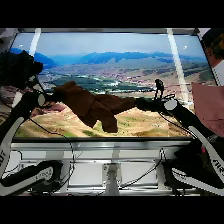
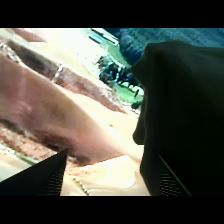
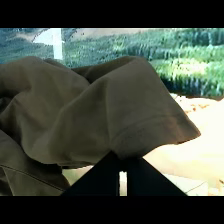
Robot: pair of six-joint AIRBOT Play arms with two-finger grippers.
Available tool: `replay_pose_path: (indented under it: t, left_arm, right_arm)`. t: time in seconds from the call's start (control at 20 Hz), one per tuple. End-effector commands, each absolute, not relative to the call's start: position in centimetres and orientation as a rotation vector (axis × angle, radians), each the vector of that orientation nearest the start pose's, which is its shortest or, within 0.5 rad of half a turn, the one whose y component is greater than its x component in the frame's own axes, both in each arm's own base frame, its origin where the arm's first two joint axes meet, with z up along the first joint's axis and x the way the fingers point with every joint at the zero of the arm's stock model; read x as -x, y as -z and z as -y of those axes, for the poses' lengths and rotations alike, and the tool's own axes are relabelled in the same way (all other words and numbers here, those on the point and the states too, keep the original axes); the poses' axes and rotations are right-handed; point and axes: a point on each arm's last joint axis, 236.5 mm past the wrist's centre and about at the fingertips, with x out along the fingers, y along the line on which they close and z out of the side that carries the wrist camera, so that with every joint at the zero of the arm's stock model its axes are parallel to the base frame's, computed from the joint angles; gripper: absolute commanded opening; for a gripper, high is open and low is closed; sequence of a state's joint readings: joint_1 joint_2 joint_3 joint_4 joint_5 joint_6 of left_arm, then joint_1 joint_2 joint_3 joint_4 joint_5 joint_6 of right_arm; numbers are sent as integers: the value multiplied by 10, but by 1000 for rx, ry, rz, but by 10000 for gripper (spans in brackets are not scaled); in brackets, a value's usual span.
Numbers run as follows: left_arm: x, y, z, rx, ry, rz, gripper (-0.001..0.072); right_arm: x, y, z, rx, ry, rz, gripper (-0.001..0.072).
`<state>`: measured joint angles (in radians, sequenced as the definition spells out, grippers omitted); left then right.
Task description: Fold the clothes and pants, and hang the long-sleeved shirts on hangers.
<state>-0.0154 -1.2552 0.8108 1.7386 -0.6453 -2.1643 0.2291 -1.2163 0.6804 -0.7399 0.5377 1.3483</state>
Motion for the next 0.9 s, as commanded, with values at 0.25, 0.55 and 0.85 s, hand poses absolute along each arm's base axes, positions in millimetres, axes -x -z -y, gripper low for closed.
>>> replay_pose_path:
  t: [0.25, 0.55, 0.85]
  left_arm:
    - [-364, 17, -52, -169, -184, -1082, 274]
    - [-362, -52, -46, -93, -198, -884, 274]
    - [-382, -65, 23, 104, 47, -788, 301]
  right_arm:
    - [-361, 52, -177, -550, -315, -1061, 19]
    - [-360, 52, -177, -550, -315, -1064, 20]
    - [-359, 52, -177, -550, -318, -1068, 19]
